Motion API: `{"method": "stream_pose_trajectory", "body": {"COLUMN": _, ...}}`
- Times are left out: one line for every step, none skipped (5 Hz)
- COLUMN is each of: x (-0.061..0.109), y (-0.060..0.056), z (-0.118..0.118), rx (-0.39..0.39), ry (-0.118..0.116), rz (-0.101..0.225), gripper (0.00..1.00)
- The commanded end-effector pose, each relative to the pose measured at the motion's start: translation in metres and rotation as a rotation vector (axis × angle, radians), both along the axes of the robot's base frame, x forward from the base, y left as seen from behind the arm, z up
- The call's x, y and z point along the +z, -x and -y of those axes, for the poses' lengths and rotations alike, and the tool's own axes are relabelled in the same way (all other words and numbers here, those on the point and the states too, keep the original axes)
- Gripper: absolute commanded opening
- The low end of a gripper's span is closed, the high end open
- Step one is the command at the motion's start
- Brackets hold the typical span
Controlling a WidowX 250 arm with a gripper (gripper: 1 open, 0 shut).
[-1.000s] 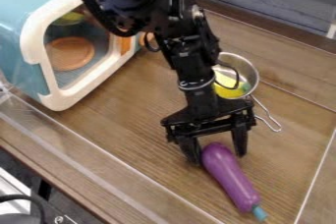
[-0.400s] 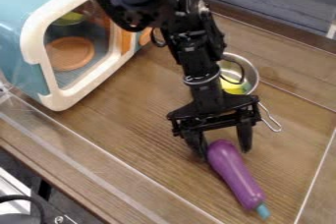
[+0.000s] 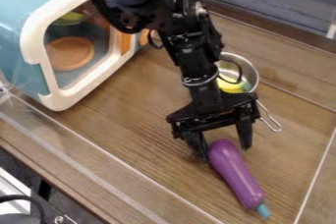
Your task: Put the eggplant in the silver pot
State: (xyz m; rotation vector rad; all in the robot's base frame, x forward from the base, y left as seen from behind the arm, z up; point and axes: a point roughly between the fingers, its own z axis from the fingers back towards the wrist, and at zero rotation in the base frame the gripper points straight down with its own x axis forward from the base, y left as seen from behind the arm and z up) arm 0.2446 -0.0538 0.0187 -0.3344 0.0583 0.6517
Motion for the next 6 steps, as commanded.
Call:
{"method": "stream_pose_trajectory", "body": {"x": -0.001, "y": 0.002, "z": -0.007, "rx": 0.049, "ry": -0.005, "rz": -0.003, "gripper": 1.00}}
{"method": "stream_pose_trajectory", "body": {"x": 0.000, "y": 0.001, "z": -0.016, "rx": -0.018, "ry": -0.007, "rz": -0.003, "gripper": 1.00}}
{"method": "stream_pose_trajectory", "body": {"x": 0.000, "y": -0.002, "z": -0.024, "rx": -0.086, "ry": -0.008, "rz": -0.004, "gripper": 1.00}}
{"method": "stream_pose_trajectory", "body": {"x": 0.000, "y": -0.002, "z": -0.022, "rx": -0.153, "ry": -0.011, "rz": -0.006, "gripper": 1.00}}
{"method": "stream_pose_trajectory", "body": {"x": 0.006, "y": 0.001, "z": -0.010, "rx": -0.152, "ry": -0.013, "rz": -0.009, "gripper": 1.00}}
{"method": "stream_pose_trajectory", "body": {"x": 0.012, "y": 0.003, "z": 0.001, "rx": -0.154, "ry": -0.015, "rz": -0.010, "gripper": 1.00}}
